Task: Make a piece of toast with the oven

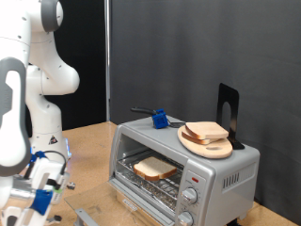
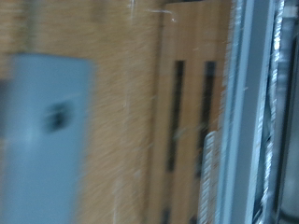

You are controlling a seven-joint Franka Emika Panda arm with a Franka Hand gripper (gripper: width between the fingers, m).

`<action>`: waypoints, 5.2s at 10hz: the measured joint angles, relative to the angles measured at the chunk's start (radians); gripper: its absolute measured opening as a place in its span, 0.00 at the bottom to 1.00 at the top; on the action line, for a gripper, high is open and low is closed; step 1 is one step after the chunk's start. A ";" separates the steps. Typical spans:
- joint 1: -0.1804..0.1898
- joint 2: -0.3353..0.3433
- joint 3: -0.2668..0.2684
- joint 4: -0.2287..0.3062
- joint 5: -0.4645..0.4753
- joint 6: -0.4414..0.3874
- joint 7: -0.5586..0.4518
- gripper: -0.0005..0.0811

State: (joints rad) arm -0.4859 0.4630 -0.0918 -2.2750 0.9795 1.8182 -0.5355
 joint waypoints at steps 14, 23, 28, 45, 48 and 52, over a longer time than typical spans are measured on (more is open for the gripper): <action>0.014 -0.345 0.097 -0.186 0.171 -0.302 0.014 1.00; 0.070 -0.570 0.196 -0.325 0.249 -0.204 0.165 1.00; -0.012 -0.582 0.130 -0.338 0.178 -0.190 0.155 1.00; 0.037 -0.237 0.217 0.056 0.548 0.175 0.266 1.00; 0.051 -0.145 0.227 0.172 0.605 0.239 0.289 1.00; 0.037 -0.114 0.221 0.204 0.439 0.100 0.336 1.00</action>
State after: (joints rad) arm -0.4489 0.3488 0.1289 -2.0707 1.4181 1.9180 -0.1996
